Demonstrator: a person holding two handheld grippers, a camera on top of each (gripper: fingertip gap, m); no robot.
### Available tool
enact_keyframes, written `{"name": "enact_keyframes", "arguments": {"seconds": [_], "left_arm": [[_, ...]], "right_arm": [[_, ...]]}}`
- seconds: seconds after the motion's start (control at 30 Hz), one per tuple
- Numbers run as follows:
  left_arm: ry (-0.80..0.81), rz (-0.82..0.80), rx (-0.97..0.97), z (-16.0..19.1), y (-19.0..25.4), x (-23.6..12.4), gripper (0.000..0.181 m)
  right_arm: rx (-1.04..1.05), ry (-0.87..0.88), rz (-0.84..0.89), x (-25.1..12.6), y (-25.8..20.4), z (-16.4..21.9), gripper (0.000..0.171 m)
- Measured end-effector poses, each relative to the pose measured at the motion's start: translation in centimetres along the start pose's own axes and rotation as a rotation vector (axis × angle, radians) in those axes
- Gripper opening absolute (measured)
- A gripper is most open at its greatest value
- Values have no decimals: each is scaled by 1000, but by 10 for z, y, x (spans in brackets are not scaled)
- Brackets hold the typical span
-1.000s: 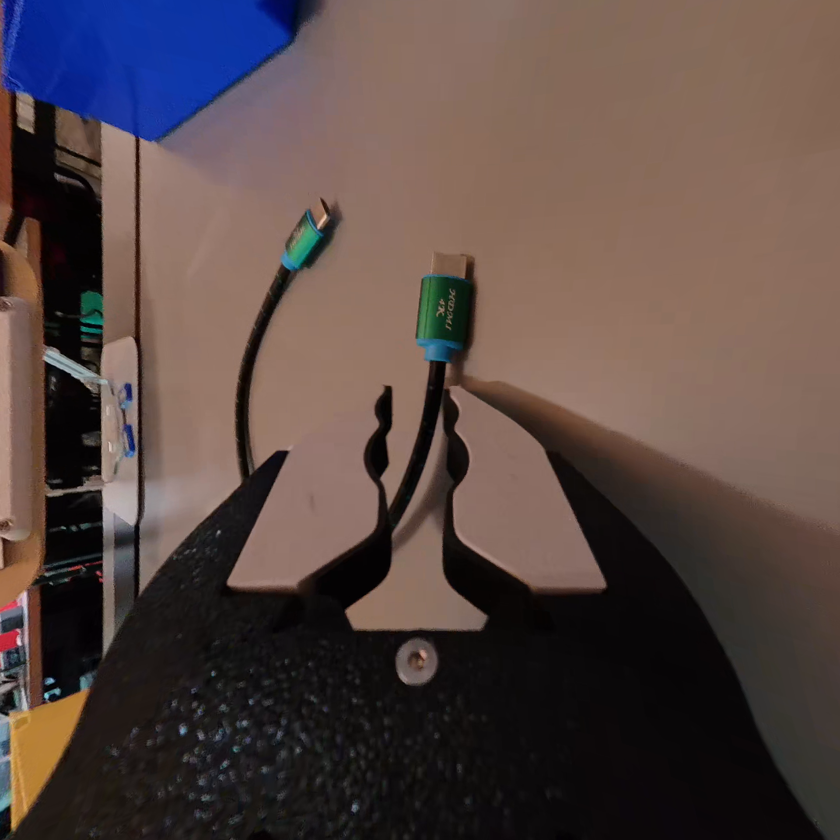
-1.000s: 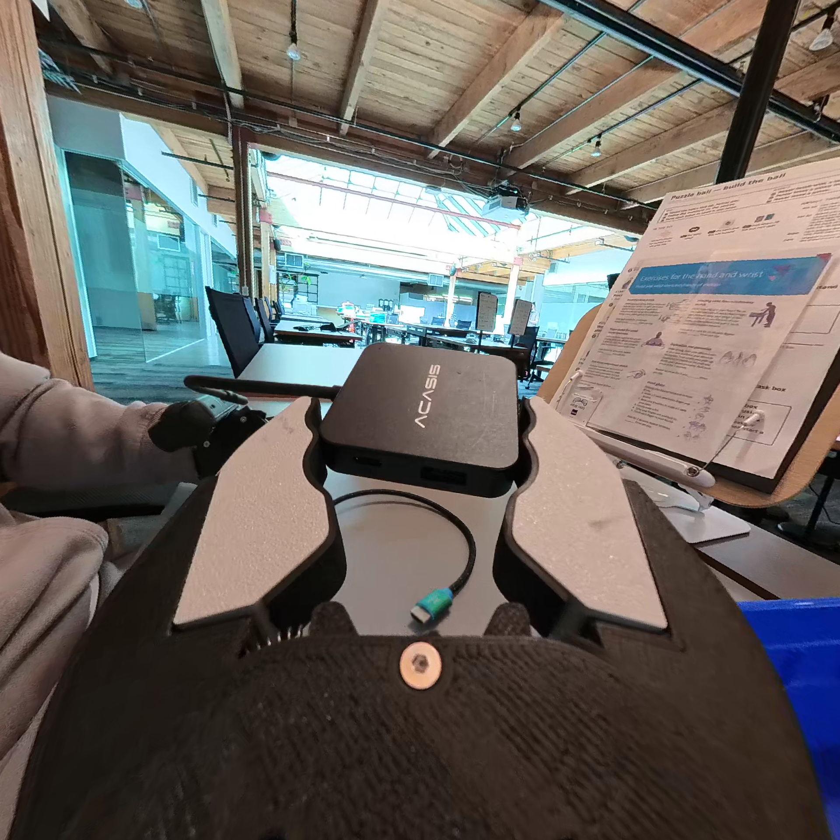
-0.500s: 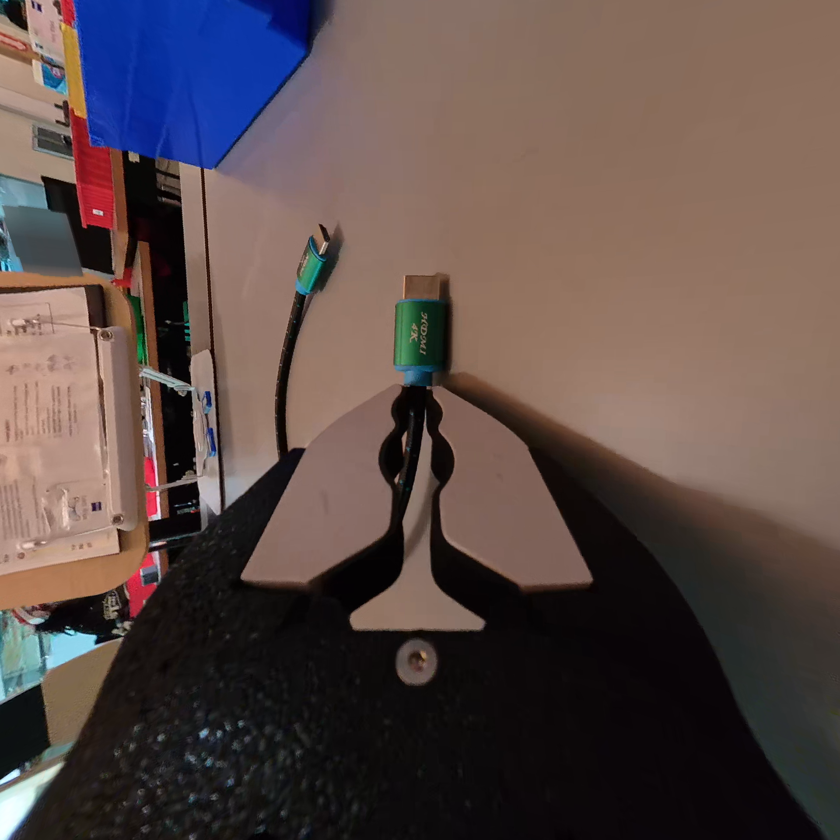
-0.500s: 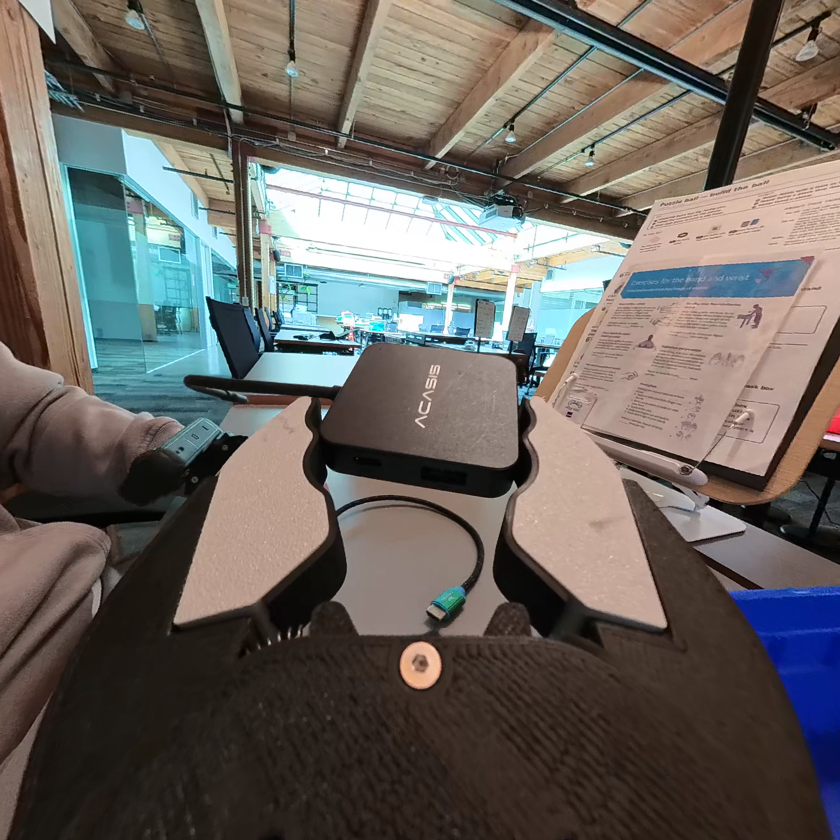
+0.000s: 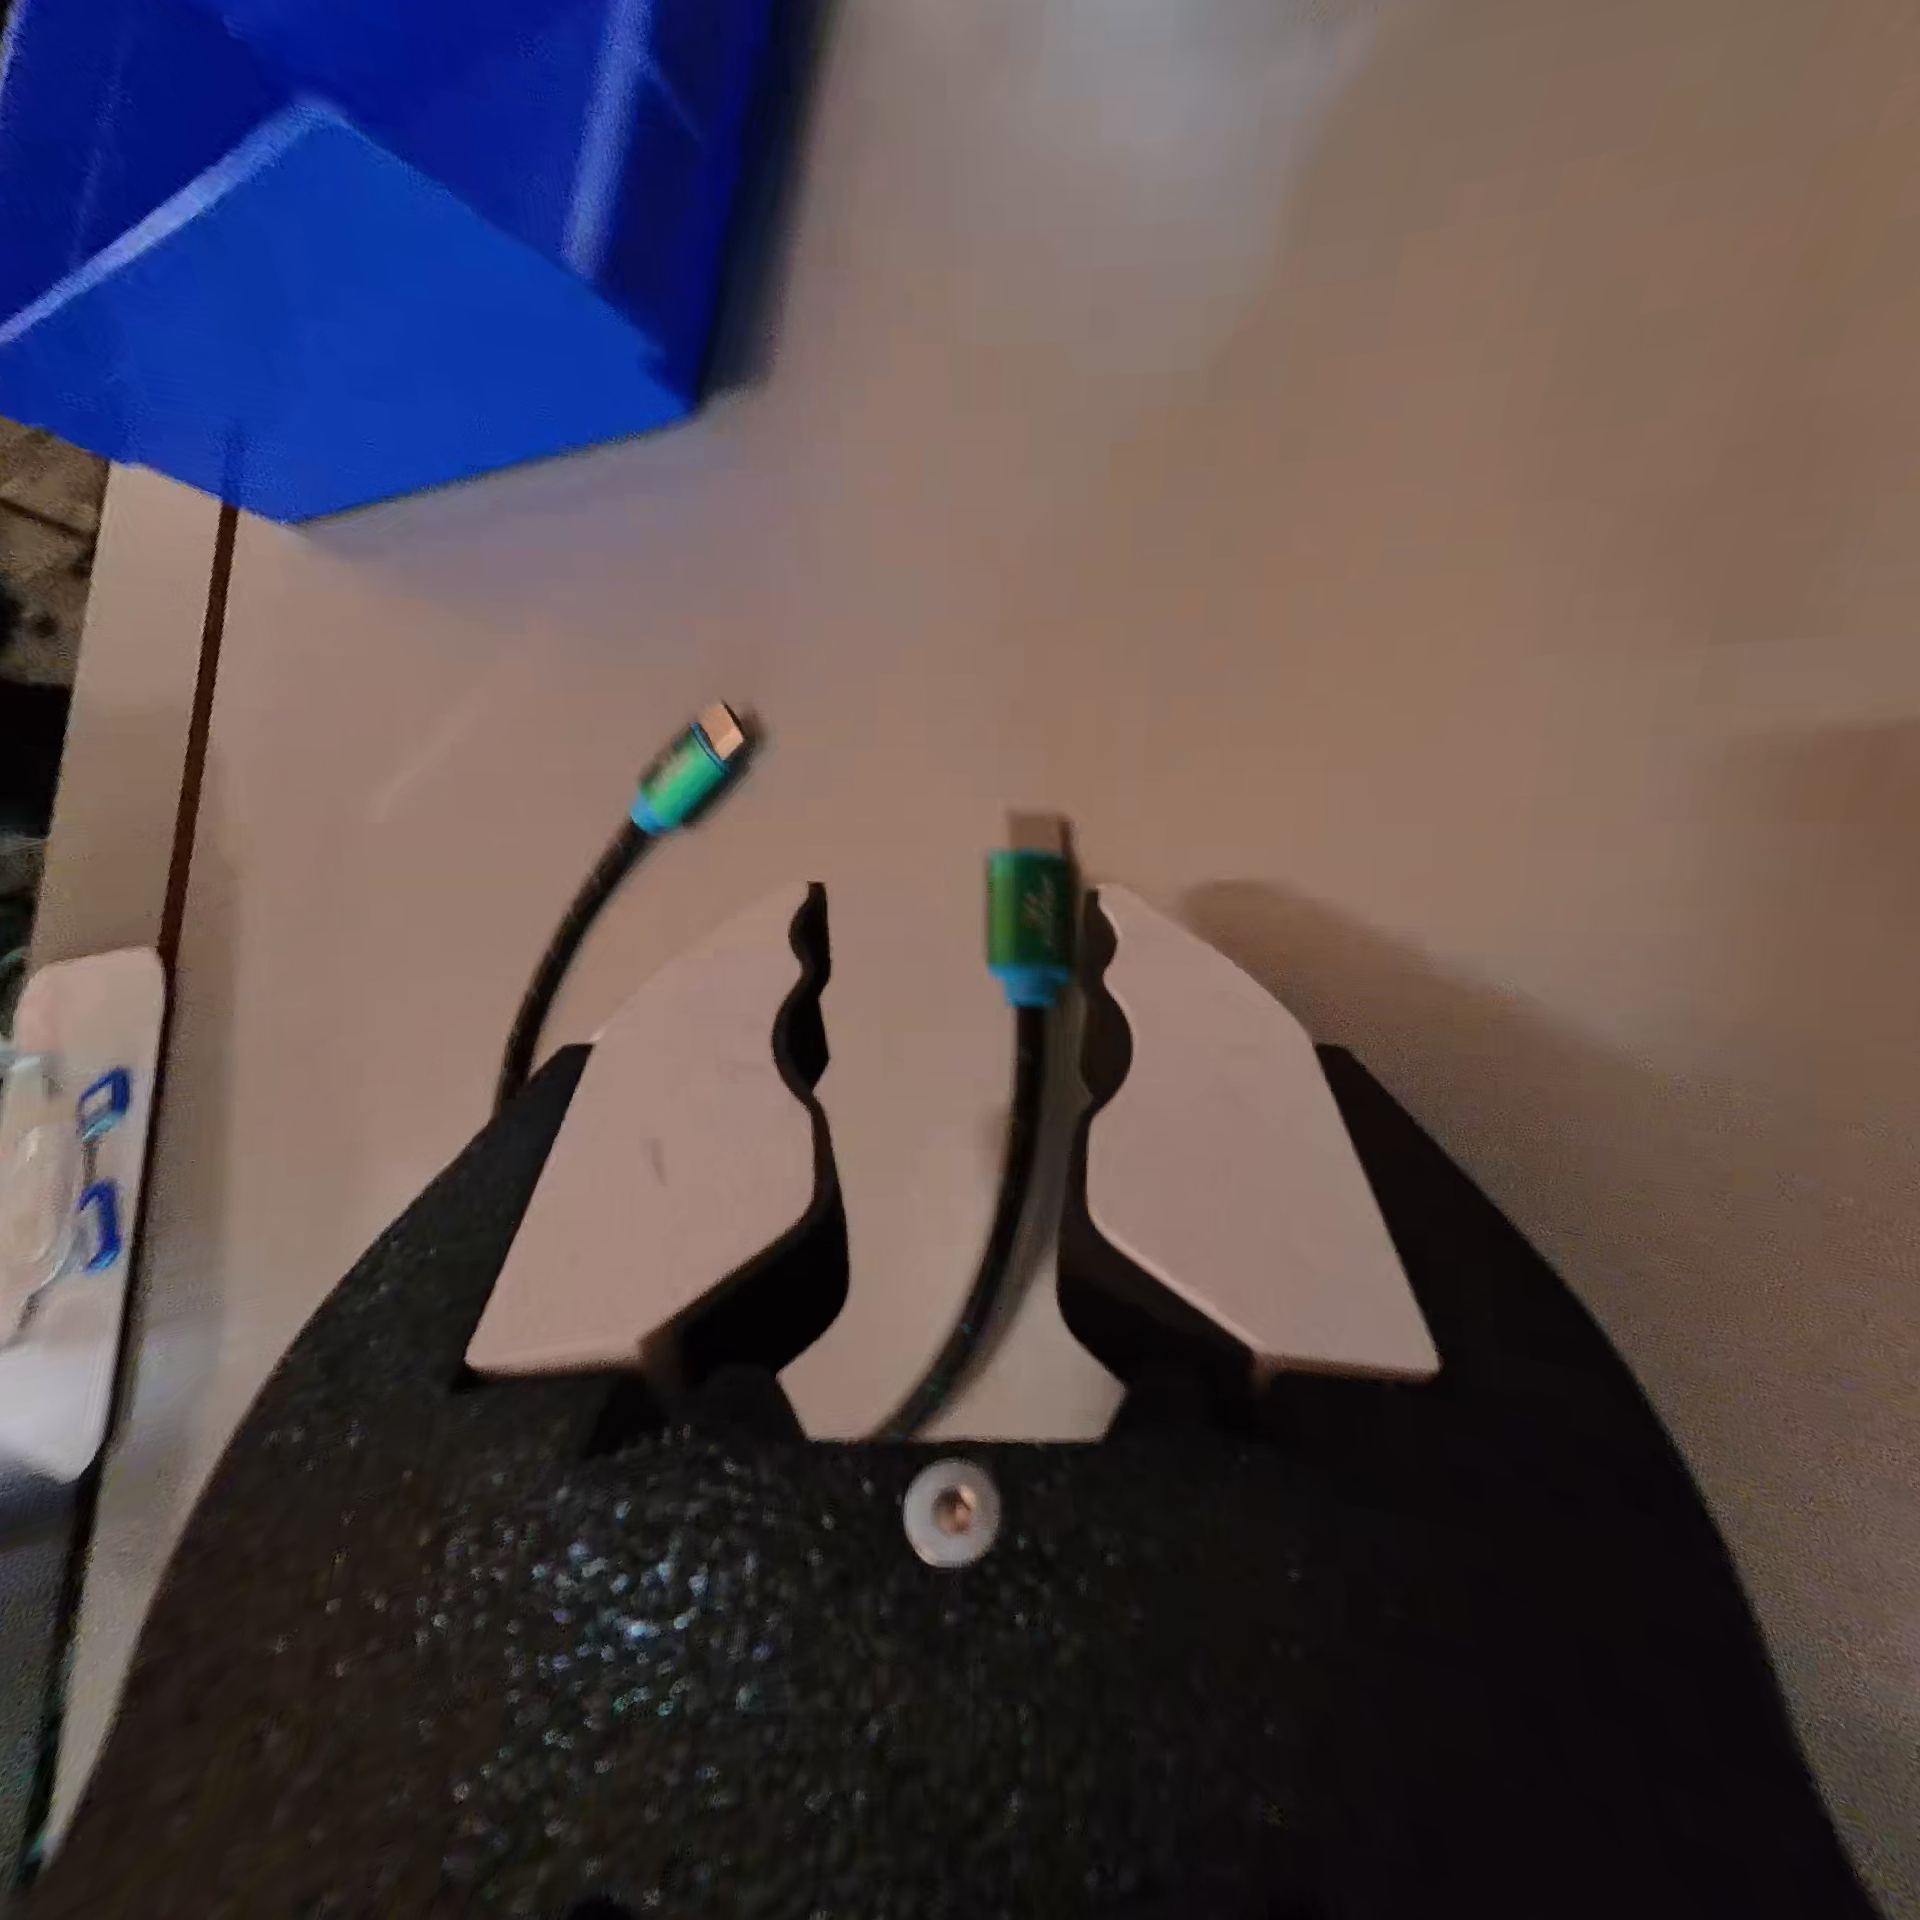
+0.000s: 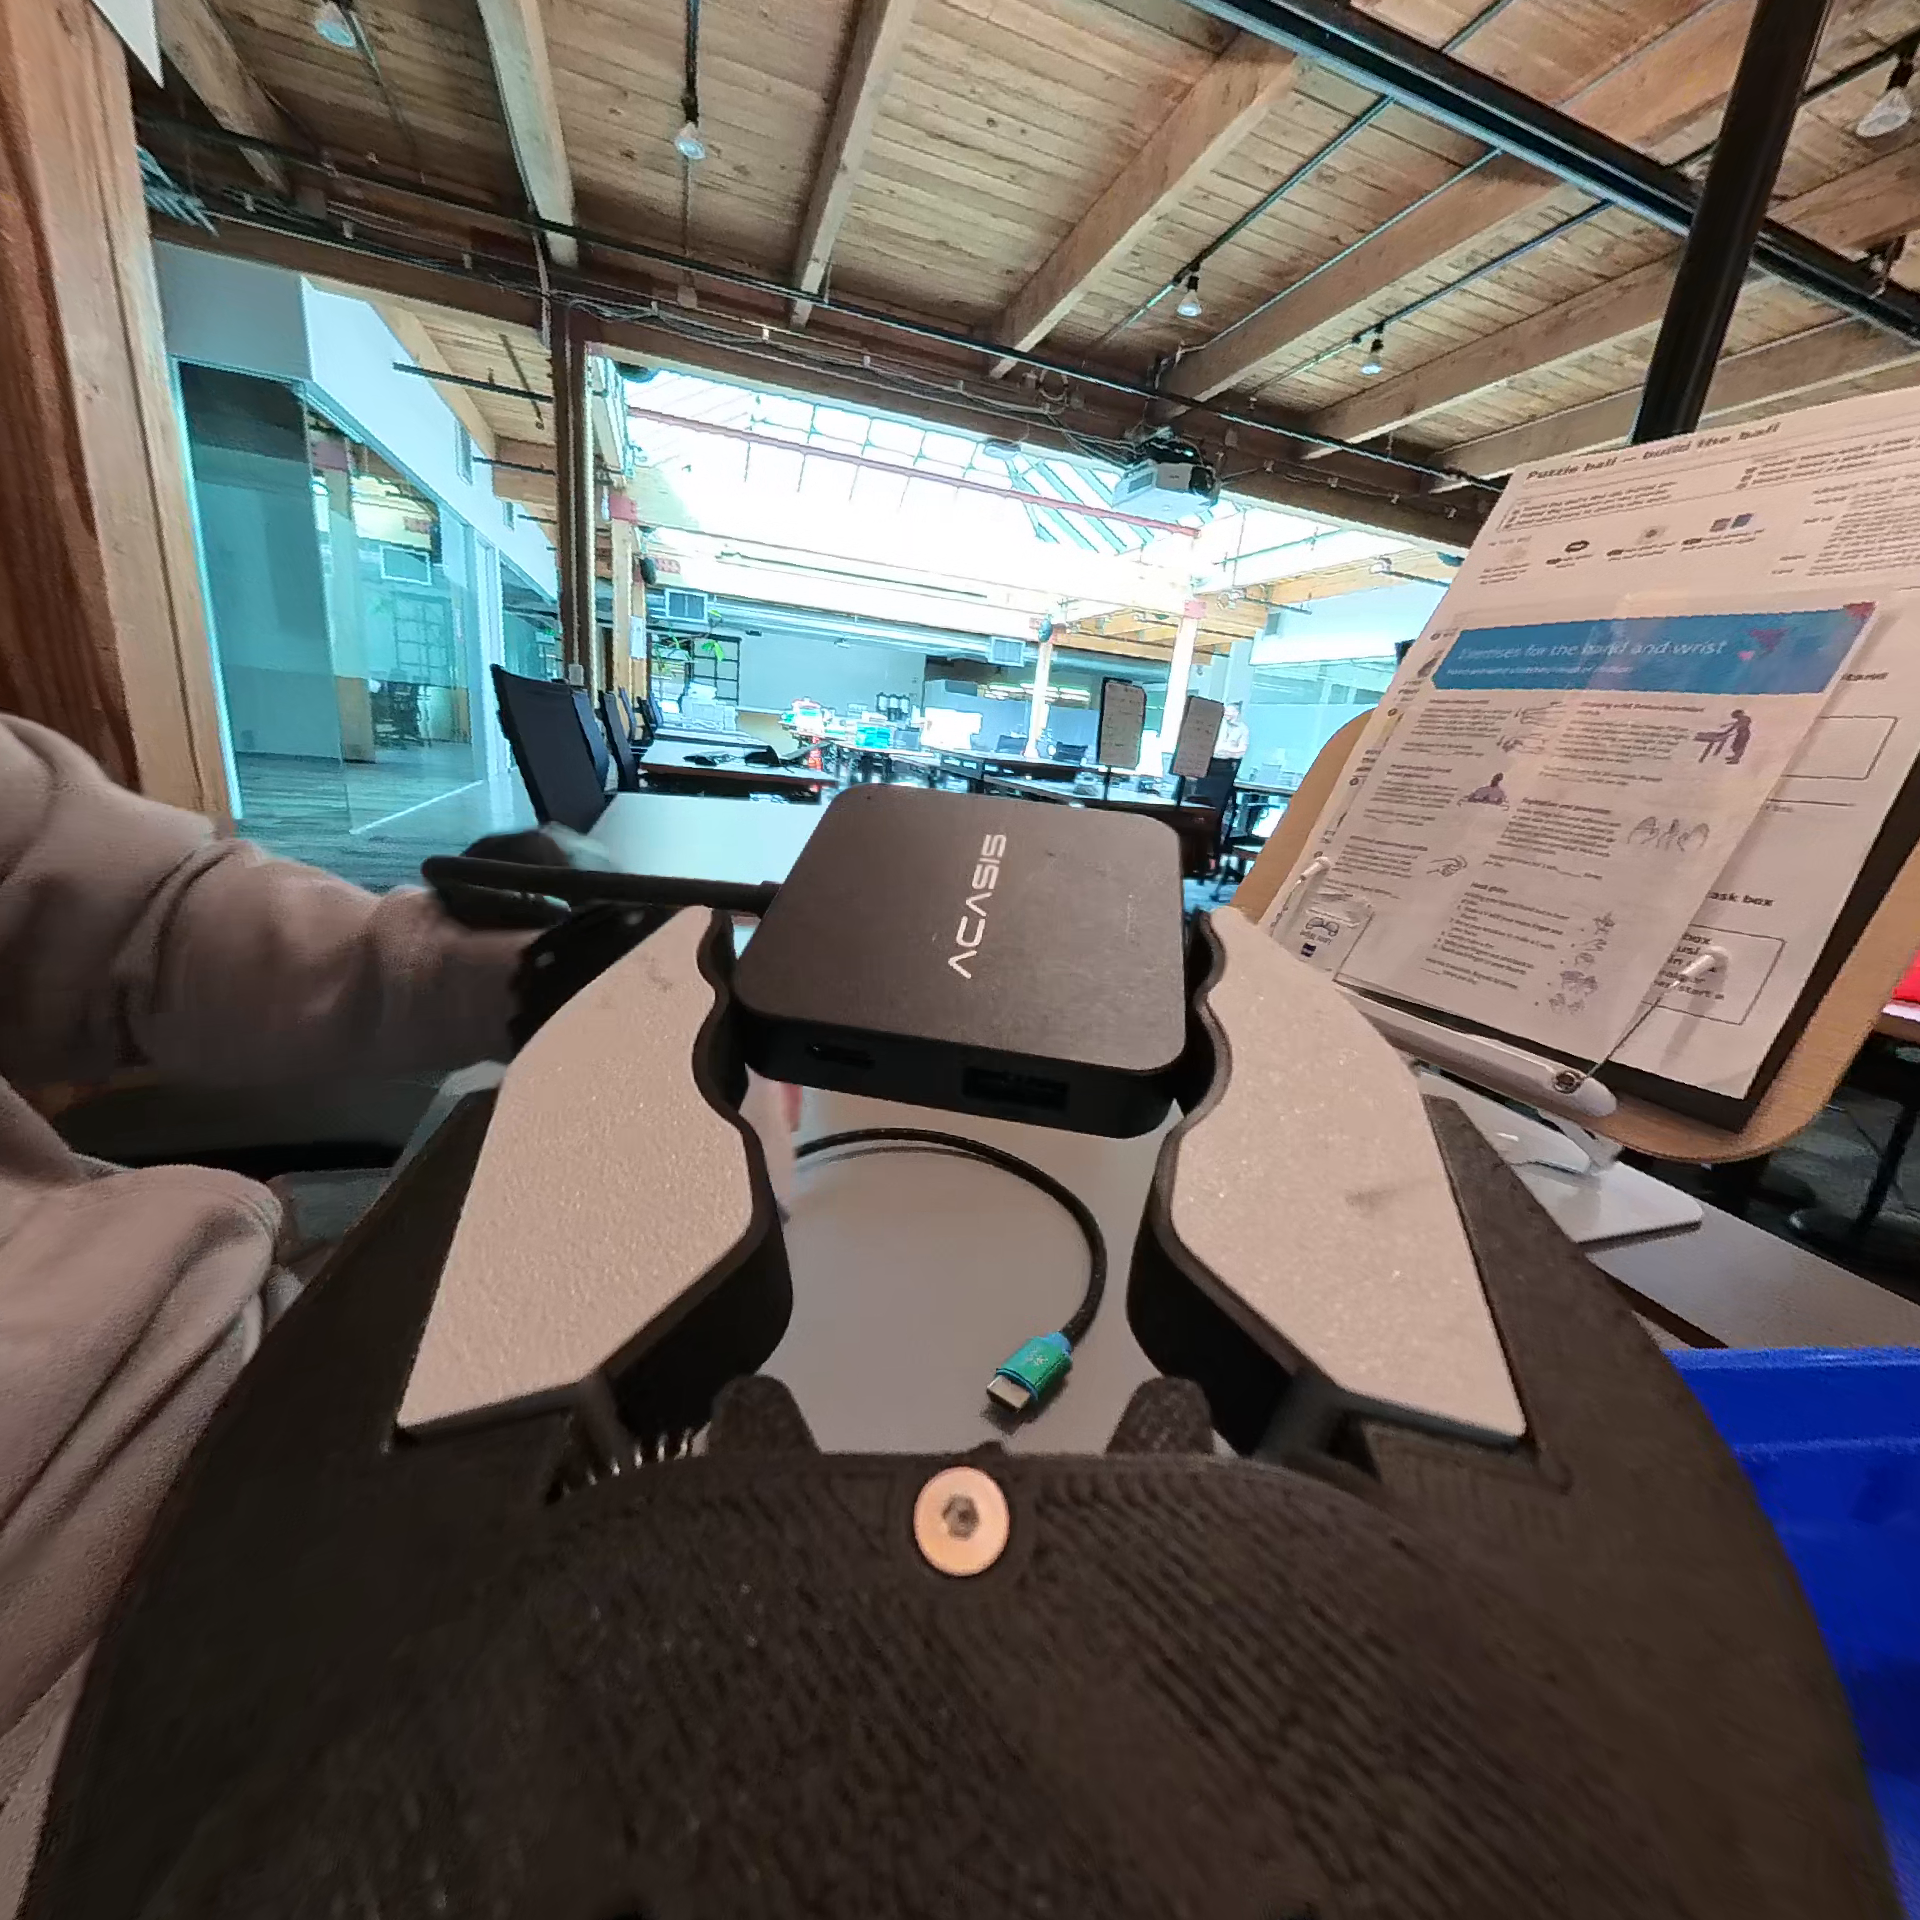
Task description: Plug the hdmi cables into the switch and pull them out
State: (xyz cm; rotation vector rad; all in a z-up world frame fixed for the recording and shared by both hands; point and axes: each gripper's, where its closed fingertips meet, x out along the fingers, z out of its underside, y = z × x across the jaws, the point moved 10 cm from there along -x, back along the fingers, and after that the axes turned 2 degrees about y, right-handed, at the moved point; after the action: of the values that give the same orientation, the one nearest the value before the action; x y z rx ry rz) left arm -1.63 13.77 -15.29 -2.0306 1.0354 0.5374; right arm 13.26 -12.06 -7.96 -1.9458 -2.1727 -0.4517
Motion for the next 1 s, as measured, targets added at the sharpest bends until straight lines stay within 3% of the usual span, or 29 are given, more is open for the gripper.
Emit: {"name": "enact_keyframes", "arguments": {"seconds": [0.13, 0.33, 0.43, 0.67, 0.87, 1.0], "left_arm": [[18, 136, 29, -10, -55, 9, 54], [-57, 285, 132, 5, -114, 63, 59], [32, 387, 155, 8, -121, 85, 52], [98, 618, 75, 24, -135, 113, 31], [143, 685, 43, 26, -134, 117, 25], [130, 644, 8, 26, -133, 116, 24]], "right_arm": [[13, -8, -34, -5, -1, -1, 82], [-20, -55, 3, -16, 1, -4, 82], [-62, -74, 92, -21, 5, -5, 82], [15, -55, -30, -26, 2, -9, 82], [45, -53, -63, -25, 6, -1, 82], [52, -63, -59, -23, 9, 3, 82]]}}
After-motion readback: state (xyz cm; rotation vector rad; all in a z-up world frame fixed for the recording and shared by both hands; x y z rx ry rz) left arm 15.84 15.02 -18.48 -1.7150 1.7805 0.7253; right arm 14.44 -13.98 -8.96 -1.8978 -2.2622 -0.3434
